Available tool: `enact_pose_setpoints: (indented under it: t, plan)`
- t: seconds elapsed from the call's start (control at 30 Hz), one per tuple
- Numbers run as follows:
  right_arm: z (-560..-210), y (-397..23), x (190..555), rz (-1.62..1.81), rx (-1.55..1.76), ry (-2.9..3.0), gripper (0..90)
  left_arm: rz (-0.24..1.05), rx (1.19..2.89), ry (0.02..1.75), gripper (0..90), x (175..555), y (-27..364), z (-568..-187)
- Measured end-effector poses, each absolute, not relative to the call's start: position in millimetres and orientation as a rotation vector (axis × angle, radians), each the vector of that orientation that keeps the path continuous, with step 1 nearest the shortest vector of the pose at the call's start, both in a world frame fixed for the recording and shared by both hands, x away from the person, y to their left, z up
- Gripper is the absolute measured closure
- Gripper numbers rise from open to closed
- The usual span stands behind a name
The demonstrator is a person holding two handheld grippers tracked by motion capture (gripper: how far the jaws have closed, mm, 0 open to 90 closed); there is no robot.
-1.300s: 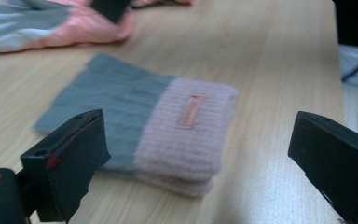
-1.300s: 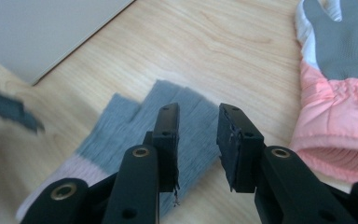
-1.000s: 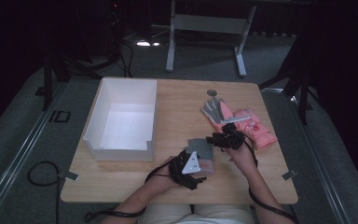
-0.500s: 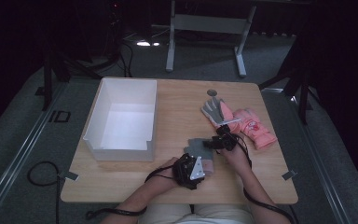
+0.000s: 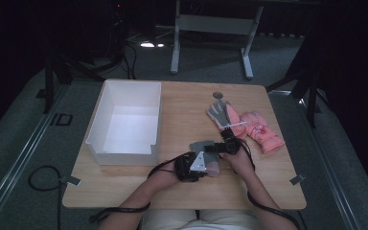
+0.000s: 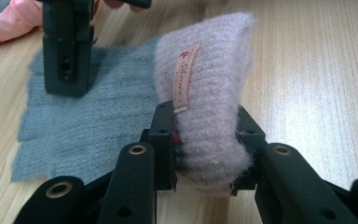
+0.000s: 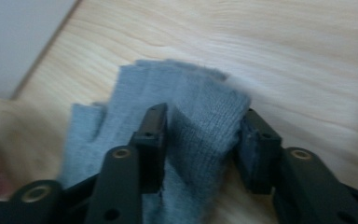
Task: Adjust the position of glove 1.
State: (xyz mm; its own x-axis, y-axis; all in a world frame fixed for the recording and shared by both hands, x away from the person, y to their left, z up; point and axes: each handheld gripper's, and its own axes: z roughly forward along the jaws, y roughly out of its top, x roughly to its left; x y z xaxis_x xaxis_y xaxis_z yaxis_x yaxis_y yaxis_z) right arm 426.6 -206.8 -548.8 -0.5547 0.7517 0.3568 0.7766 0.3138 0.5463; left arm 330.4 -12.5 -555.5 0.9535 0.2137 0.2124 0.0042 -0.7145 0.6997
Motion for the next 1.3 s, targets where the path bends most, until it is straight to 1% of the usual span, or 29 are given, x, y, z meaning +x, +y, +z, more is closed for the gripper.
enact_pose_setpoints:
  t: [0.03, 0.1, 0.13, 0.17, 0.27, 0.33, 0.5, 0.6, 0.63, 0.67, 0.7, 0.73, 0.77, 0.8, 0.9, 0.93, 0.97, 1.0, 1.03, 1.07, 1.1, 1.2, 1.3]
  plan:
    - [-550, -205, 428, -1.08, -1.45, -2.481, 58.8, 0.359, 2.345, 0.152, 68.1, 330, -12, -555]
    - [-551, -203, 429, -1.085, -1.427, -2.451, 60.3, 0.35, 2.346, 0.157, 68.2, 331, -12, -555]
    - [-551, -197, 429, -1.075, -1.414, -2.462, 67.0, 0.343, 2.343, 0.17, 68.2, 331, -11, -555]
    - [-550, -195, 428, -1.071, -1.412, -2.482, 70.4, 0.343, 2.343, 0.17, 68.4, 331, -11, -555]
    - [-543, -195, 426, -1.088, -1.4, -2.507, 73.0, 0.33, 2.35, 0.189, 68.9, 332, -9, -552]
    - [-538, -197, 424, -1.108, -1.396, -2.507, 73.6, 0.309, 2.359, 0.199, 69.4, 335, -8, -549]
    - [-527, -200, 421, -1.154, -1.388, -2.516, 73.9, 0.309, 2.371, 0.19, 69.6, 337, -6, -540]
    - [-516, -201, 418, -1.189, -1.37, -2.538, 73.9, 0.313, 2.378, 0.171, 69.6, 338, -3, -524]
    - [-516, -201, 418, -1.189, -1.37, -2.538, 73.9, 0.313, 2.378, 0.171, 69.5, 338, -3, -524]
    - [-509, -202, 417, -1.221, -1.366, -2.526, 74.0, 0.317, 2.38, 0.161, 69.6, 338, -2, -515]
    - [-509, -202, 417, -1.221, -1.366, -2.526, 74.0, 0.317, 2.38, 0.161, 69.6, 338, -2, -515]
    - [-501, -203, 416, -1.257, -1.356, -2.515, 74.0, 0.331, 2.382, 0.146, 69.5, 338, -2, -505]
    - [-501, -203, 416, -1.257, -1.356, -2.515, 74.0, 0.331, 2.382, 0.146, 69.5, 338, -2, -505]
    - [-490, -204, 414, -1.291, -1.346, -2.523, 74.1, 0.347, 2.385, 0.133, 69.5, 338, -1, -496]
    - [-482, -204, 413, -1.315, -1.339, -2.526, 74.1, 0.357, 2.383, 0.12, 69.5, 338, -1, -486]
    - [-472, -204, 413, -1.34, -1.328, -2.532, 74.1, 0.375, 2.384, 0.11, 69.5, 339, 0, -477]
    - [-467, -203, 413, -1.35, -1.326, -2.535, 74.2, 0.375, 2.384, 0.11, 69.5, 339, 0, -477]
    - [-463, -203, 413, -1.358, -1.319, -2.54, 74.2, 0.38, 2.384, 0.104, 69.5, 340, 2, -467]
    - [-463, -203, 413, -1.358, -1.319, -2.54, 74.2, 0.38, 2.384, 0.104, 69.5, 340, 2, -467]
    - [-454, -201, 413, -1.373, -1.31, -2.55, 74.2, 0.391, 2.389, 0.092, 69.4, 341, 3, -458]
    - [-454, -201, 413, -1.373, -1.31, -2.55, 74.2, 0.391, 2.389, 0.092, 69.4, 341, 3, -458]
    - [-436, -198, 415, -1.404, -1.291, -2.565, 74.2, 0.409, 2.399, 0.078, 69.3, 343, 6, -438]
    - [-427, -195, 416, -1.418, -1.282, -2.573, 74.2, 0.425, 2.417, 0.062, 69.2, 345, 8, -429]
